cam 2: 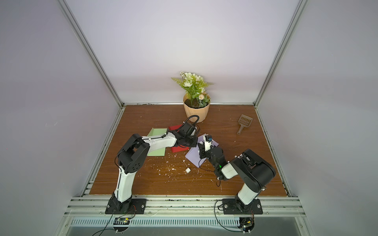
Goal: Seal the envelope with a glue stick
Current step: Apply the envelope at the center of the board.
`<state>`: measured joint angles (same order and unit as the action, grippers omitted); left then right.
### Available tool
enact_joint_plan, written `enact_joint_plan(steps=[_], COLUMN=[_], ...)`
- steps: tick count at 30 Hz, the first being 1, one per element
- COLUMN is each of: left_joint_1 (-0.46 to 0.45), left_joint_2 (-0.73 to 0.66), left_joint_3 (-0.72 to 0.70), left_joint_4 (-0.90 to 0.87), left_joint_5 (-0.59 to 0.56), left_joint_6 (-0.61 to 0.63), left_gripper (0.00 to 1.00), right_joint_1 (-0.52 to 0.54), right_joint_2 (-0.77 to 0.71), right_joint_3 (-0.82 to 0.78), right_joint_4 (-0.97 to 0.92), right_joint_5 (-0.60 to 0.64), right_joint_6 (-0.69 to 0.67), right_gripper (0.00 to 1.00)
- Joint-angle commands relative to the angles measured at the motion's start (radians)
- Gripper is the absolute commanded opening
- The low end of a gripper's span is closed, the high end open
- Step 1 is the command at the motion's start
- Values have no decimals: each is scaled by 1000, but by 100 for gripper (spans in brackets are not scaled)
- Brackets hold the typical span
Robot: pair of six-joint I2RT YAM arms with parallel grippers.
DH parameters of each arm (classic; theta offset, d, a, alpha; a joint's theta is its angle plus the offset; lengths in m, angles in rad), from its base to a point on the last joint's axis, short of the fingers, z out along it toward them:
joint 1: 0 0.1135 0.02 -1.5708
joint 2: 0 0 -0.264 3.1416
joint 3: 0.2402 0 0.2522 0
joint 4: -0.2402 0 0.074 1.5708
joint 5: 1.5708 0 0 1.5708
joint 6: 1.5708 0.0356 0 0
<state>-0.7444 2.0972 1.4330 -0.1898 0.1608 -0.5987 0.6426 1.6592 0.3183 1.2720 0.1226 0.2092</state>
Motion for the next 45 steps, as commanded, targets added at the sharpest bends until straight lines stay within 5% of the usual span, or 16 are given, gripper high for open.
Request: enact_joint_plan(steps=[1, 13, 45], left_joint_1=[11, 11, 11], left_joint_2=[-19, -27, -15], left_joint_3=[-1, -2, 10], left_joint_4=[-9, -21, -27], left_joint_5=[-1, -3, 2], left_joint_6=[-4, 14, 17], left_gripper=[6, 6, 6], right_joint_1=[13, -103, -136], right_joint_2=[13, -84, 46], right_joint_3=[-4, 88, 91], right_joint_4=[57, -121, 8], right_joint_5=[-2, -70, -16], right_joint_6=[11, 162, 27], right_gripper=[0, 0, 0])
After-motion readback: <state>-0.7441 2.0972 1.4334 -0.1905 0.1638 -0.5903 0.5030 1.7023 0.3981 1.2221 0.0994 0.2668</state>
